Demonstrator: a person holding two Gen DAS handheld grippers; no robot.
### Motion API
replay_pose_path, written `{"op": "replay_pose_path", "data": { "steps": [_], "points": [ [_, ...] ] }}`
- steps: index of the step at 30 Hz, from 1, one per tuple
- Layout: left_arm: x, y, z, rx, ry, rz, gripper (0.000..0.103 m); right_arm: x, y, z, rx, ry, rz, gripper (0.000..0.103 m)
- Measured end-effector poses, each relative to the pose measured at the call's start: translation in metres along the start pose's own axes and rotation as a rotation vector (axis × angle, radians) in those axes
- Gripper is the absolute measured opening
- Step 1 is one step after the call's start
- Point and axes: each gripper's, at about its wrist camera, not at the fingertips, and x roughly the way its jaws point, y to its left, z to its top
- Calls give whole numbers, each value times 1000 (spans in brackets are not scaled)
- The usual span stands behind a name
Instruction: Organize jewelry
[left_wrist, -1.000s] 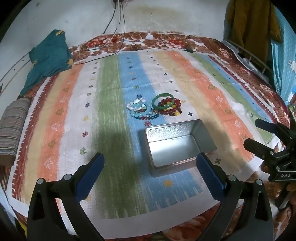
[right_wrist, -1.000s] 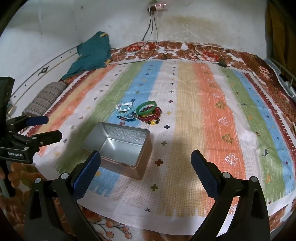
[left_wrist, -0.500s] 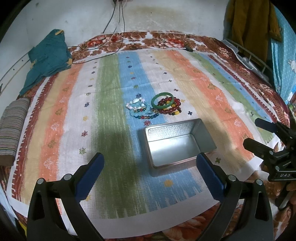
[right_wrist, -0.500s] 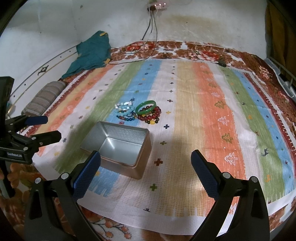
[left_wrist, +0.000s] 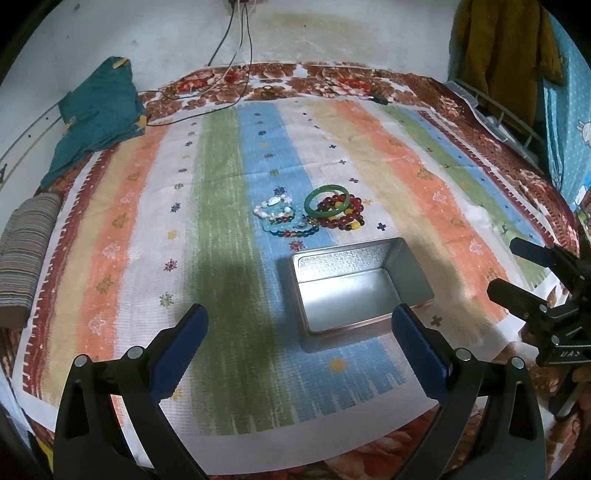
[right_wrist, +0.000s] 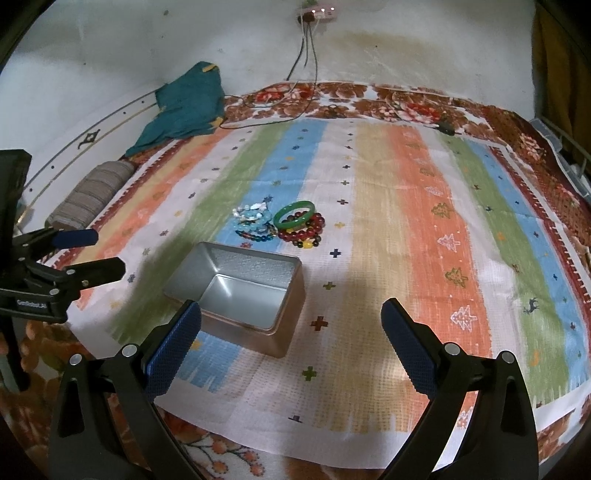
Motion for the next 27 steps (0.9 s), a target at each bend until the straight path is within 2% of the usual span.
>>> {"op": "replay_pose_path", "data": {
  "steps": [27],
  "points": [
    [-6, -1, 3, 4, -15, 18, 97, 1, -1, 0, 18, 8, 0, 99]
  ]
}}
